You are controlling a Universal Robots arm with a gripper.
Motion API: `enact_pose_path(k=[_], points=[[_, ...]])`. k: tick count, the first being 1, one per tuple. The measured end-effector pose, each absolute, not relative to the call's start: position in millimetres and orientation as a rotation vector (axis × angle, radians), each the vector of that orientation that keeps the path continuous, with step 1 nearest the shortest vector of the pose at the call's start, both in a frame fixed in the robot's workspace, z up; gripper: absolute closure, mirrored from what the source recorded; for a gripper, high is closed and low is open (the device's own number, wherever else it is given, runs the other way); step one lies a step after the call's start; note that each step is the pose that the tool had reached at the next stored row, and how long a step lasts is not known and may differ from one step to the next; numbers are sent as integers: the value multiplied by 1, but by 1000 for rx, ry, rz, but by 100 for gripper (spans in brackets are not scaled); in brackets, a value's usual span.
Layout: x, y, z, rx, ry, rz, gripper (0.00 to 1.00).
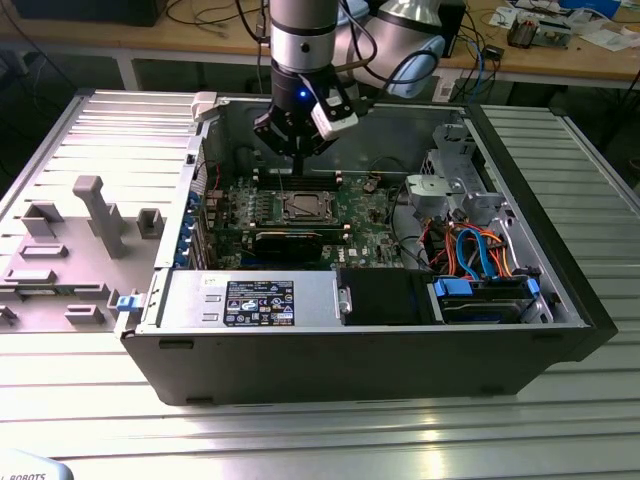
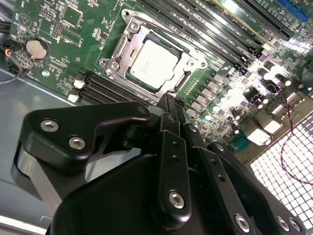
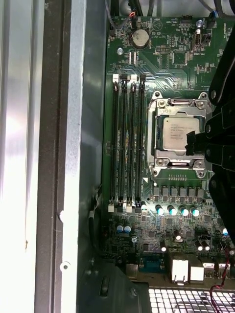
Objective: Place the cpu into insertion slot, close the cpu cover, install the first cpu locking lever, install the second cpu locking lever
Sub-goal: 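Install the first cpu locking lever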
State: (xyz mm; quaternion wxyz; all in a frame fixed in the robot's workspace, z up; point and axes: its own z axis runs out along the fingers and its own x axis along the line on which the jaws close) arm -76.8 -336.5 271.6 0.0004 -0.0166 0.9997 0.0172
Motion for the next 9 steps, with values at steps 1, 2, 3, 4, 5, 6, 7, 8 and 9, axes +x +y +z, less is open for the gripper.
enact_pose_path(k=[1,2,3,4,5,6,7,8,9], points=[[-78,-336,272,-52,3140,54,89],[-79,-337,272,-52,3140,54,89],[-81,-337,272,-52,3140,54,89],[-85,-337,271,-52,3140,54,89],[-89,-337,271,-52,3140,54,89],[-93,-337,271,-52,3140,54,89],[-96,-336,271,-52,3139,54,89],[-100,-336,270,-51,3139,54,89],[-104,-336,270,-51,3138,54,89]])
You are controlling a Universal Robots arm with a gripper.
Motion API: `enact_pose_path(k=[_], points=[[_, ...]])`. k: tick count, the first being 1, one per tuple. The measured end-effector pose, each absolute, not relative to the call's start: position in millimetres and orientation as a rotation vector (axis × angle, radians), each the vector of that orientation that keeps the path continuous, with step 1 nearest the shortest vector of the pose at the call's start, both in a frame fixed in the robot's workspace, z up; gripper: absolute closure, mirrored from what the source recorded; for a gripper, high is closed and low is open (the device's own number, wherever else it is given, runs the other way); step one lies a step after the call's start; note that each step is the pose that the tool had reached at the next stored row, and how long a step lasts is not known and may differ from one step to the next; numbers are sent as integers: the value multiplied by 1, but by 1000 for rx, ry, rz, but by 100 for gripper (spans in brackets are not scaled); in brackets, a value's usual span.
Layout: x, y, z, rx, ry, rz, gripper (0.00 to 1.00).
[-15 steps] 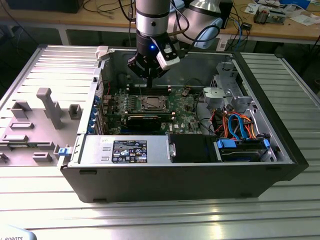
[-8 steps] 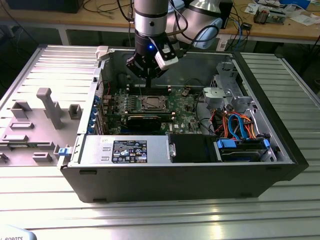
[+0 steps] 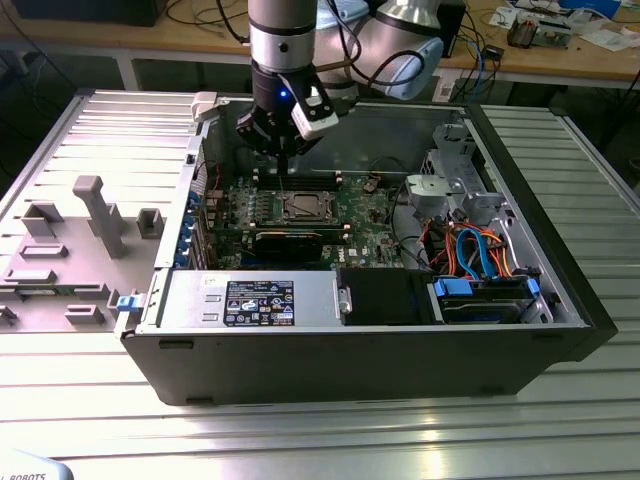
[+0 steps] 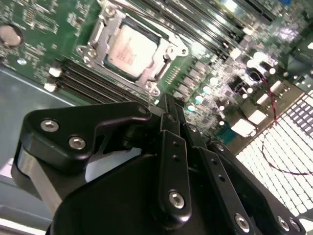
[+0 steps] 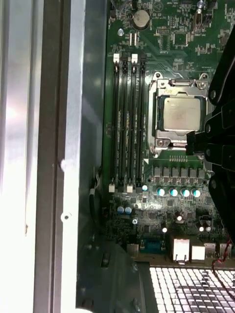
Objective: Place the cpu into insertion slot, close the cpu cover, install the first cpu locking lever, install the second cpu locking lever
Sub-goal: 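Install the first cpu locking lever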
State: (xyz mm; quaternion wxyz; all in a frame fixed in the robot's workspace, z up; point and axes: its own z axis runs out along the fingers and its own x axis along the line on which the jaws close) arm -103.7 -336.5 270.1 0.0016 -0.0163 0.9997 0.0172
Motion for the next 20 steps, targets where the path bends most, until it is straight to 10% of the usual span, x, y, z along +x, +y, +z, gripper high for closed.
enact_pose_path(k=[20], points=[[-123,-330,264,-28,3120,53,89]])
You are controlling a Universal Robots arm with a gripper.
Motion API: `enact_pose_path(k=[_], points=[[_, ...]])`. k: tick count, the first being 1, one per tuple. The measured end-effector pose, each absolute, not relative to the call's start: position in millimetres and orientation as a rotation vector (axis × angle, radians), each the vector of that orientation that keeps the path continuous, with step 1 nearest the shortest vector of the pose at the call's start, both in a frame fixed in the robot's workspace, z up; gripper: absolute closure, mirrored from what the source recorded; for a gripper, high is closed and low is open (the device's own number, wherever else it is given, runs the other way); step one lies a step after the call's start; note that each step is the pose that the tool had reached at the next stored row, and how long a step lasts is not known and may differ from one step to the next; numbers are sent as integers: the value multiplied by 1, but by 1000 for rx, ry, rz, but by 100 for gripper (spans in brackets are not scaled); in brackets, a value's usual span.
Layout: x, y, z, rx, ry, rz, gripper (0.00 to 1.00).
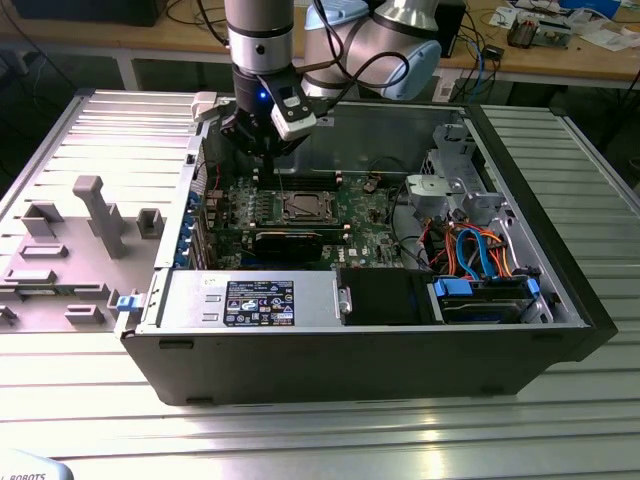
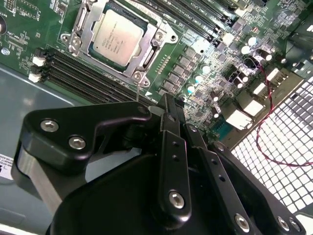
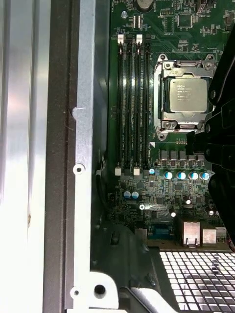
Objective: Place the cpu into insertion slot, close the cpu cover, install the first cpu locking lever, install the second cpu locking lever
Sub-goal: 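Install the first cpu locking lever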
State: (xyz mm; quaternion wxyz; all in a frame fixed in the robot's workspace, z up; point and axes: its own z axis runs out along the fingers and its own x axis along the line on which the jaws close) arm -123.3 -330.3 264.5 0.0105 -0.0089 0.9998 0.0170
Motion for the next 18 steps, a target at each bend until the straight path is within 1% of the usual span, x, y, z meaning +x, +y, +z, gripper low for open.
enact_pose_path(k=[10,18], points=[[-123,-330,264,-28,3120,53,89],[-123,-320,263,-28,3118,52,89]])
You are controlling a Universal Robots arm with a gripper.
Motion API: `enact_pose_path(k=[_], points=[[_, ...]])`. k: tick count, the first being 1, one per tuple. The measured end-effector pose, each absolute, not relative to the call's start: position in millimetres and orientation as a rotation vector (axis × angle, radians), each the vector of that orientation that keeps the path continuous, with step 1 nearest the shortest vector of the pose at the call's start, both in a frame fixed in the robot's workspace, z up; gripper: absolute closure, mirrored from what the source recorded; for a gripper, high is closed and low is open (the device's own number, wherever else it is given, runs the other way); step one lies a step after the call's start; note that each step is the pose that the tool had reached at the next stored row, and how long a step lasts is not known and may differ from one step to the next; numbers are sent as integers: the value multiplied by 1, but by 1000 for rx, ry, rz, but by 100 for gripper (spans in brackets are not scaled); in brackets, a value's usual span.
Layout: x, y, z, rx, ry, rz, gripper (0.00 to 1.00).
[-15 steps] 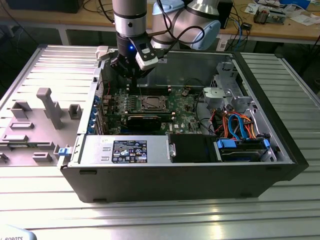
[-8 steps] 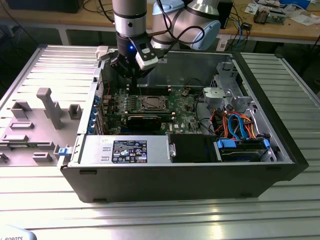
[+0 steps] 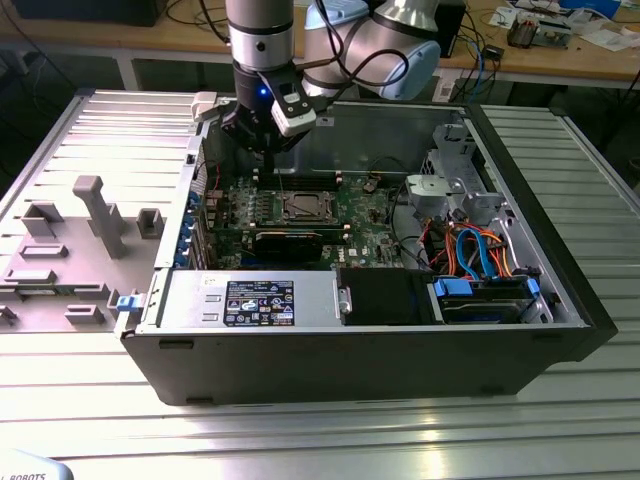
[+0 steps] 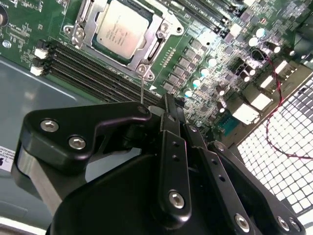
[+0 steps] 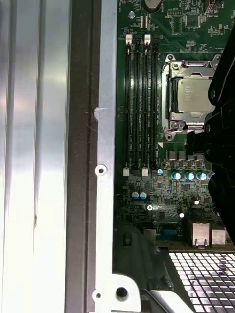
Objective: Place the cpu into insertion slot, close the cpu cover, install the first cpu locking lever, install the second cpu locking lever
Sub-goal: 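Install the first cpu locking lever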
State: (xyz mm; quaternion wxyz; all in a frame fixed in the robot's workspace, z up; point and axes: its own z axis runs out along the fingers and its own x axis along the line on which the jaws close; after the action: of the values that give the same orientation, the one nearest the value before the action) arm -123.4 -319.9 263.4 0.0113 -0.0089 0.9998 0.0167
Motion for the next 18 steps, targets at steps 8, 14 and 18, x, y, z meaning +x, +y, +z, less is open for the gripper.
enact_pose_path(k=[8,14,18], points=[[-123,-311,262,-29,3118,52,89],[-123,-310,261,-29,3118,52,89],[-123,-310,261,-29,3106,50,89]])
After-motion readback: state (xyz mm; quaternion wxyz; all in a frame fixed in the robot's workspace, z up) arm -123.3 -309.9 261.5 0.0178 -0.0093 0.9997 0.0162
